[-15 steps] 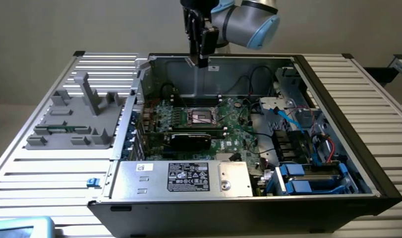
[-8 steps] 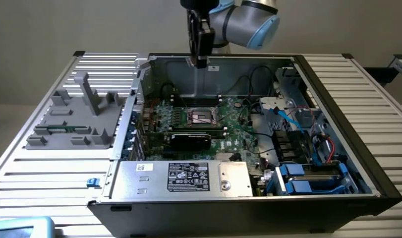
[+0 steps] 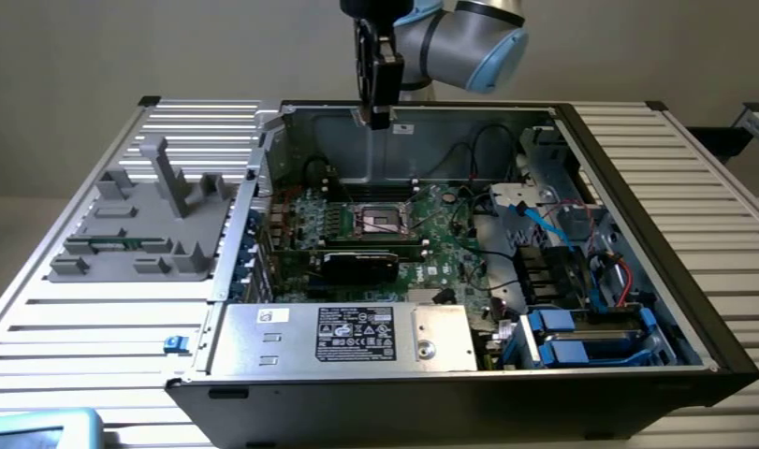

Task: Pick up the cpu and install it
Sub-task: 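Place the cpu into insertion slot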

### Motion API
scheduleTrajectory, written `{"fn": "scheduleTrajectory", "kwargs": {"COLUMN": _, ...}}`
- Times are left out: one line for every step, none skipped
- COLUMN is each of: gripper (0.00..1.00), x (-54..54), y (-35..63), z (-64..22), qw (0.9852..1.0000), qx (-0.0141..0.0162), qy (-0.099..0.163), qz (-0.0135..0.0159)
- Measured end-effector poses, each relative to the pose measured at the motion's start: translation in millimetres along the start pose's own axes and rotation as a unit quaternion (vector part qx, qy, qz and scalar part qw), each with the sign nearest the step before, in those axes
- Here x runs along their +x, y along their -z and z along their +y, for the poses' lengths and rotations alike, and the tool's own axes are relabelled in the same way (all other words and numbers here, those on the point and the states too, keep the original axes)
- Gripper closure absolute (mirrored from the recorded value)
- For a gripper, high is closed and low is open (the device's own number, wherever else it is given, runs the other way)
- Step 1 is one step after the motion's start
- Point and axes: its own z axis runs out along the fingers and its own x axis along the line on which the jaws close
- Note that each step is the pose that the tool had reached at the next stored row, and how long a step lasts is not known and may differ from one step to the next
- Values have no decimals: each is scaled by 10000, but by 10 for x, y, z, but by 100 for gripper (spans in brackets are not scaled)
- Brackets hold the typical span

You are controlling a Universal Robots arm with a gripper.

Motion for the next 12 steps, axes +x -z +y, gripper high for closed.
{"fn": "scheduleTrajectory", "kwargs": {"gripper": 45, "x": -1, "y": 0, "z": 0, "qw": 10000, "qx": 0, "qy": -3, "qz": 4}}
{"fn": "scheduleTrajectory", "kwargs": {"gripper": 45, "x": -2, "y": 0, "z": 0, "qw": 10000, "qx": 0, "qy": -8, "qz": 7}}
{"fn": "scheduleTrajectory", "kwargs": {"gripper": 45, "x": -1, "y": -3, "z": 0, "qw": 10000, "qx": 0, "qy": -18, "qz": 9}}
{"fn": "scheduleTrajectory", "kwargs": {"gripper": 45, "x": -2, "y": -5, "z": -1, "qw": 10000, "qx": -1, "qy": -30, "qz": 12}}
{"fn": "scheduleTrajectory", "kwargs": {"gripper": 45, "x": -2, "y": -7, "z": -1, "qw": 10000, "qx": -1, "qy": -46, "qz": 16}}
{"fn": "scheduleTrajectory", "kwargs": {"gripper": 45, "x": -3, "y": -9, "z": -1, "qw": 10000, "qx": -3, "qy": -63, "qz": 24}}
{"fn": "scheduleTrajectory", "kwargs": {"gripper": 45, "x": -4, "y": -11, "z": 0, "qw": 10000, "qx": -5, "qy": -82, "qz": 35}}
{"fn": "scheduleTrajectory", "kwargs": {"gripper": 45, "x": -4, "y": -12, "z": 0, "qw": 9999, "qx": -7, "qy": -102, "qz": 49}}
{"fn": "scheduleTrajectory", "kwargs": {"gripper": 45, "x": -4, "y": -14, "z": -1, "qw": 9999, "qx": -10, "qy": -124, "qz": 64}}
{"fn": "scheduleTrajectory", "kwargs": {"gripper": 45, "x": -4, "y": -18, "z": -1, "qw": 9999, "qx": -13, "qy": -151, "qz": 82}}
{"fn": "scheduleTrajectory", "kwargs": {"gripper": 45, "x": -4, "y": -20, "z": -1, "qw": 9998, "qx": -16, "qy": -185, "qz": 110}}
{"fn": "scheduleTrajectory", "kwargs": {"gripper": 45, "x": -4, "y": -24, "z": -1, "qw": 9996, "qx": -21, "qy": -226, "qz": 138}}
